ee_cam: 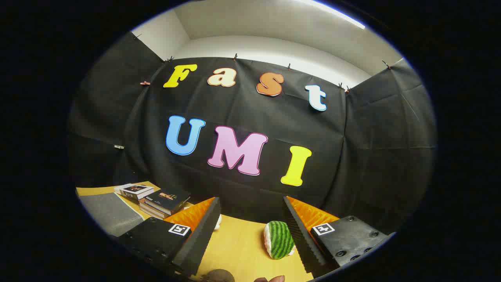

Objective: Open the storage box then place both shoes into the box .Put the left shoe in first, then the right shoe, with the right side of both shoes facing outward in a uniform manner.

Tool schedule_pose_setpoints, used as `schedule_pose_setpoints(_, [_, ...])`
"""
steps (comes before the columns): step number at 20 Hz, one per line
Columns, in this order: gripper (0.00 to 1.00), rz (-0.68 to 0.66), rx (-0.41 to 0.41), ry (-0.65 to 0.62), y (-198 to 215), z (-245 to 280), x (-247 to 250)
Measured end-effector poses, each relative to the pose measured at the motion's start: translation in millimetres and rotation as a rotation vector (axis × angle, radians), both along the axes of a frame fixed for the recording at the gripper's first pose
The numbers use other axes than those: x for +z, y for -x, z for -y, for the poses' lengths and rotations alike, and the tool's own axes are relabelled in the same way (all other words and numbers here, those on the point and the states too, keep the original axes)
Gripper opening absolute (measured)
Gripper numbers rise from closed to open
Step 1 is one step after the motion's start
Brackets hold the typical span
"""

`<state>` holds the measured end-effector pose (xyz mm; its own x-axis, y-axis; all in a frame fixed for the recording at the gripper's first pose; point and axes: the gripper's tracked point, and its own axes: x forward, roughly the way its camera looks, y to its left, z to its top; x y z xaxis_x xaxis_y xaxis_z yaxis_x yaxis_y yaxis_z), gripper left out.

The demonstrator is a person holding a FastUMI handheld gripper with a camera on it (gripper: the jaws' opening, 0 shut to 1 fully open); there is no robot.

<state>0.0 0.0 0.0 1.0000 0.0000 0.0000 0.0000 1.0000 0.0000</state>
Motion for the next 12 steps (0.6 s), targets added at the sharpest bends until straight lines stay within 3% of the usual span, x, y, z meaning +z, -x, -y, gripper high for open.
schedule_pose_setpoints(12, [0.97,-0.001,0.053,0.005,-7.5,-26.2,-2.2])
